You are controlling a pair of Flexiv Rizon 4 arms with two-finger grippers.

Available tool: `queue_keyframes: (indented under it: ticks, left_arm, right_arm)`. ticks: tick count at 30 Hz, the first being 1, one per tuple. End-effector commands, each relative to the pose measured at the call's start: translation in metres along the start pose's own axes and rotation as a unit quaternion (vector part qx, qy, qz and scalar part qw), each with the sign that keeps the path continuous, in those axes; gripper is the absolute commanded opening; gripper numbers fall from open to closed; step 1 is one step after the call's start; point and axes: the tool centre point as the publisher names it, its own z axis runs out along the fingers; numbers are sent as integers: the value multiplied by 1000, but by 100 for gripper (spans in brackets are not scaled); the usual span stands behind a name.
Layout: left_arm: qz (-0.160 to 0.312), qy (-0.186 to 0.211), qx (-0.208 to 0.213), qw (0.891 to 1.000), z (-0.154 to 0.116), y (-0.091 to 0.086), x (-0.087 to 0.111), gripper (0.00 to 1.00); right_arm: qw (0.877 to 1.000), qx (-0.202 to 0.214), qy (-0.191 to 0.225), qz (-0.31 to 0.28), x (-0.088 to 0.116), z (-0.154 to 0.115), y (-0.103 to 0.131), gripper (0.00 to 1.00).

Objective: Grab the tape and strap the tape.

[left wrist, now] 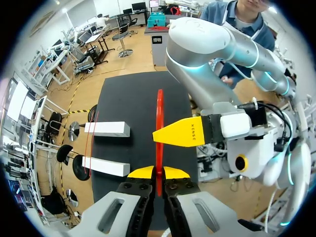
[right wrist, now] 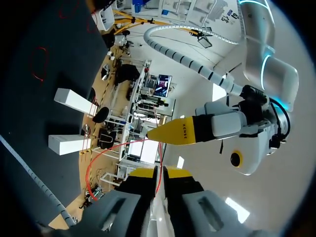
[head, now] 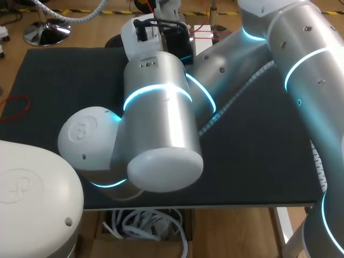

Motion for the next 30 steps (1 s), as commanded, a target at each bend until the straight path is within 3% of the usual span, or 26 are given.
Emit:
queue_keyframes:
  ticks: [1,2,14,30]
  left_arm:
    - [-1,0,-3,1000,-1,-1,0,0]
    - [-1,0,-3,1000,-1,-1,0,0]
    - [-1,0,-3,1000,-1,-1,0,0]
    - [-1,0,-3,1000,-1,-1,0,0]
  right_arm:
    - [1000,-3,3,-1,-5,-7,-2,17]
    - [1000,-3,3,-1,-6,-9,-3,23]
    - [1000,7,0,6,-12,-20,-21,16]
    - [1000,27,-6,14,-17,-18,-59,16]
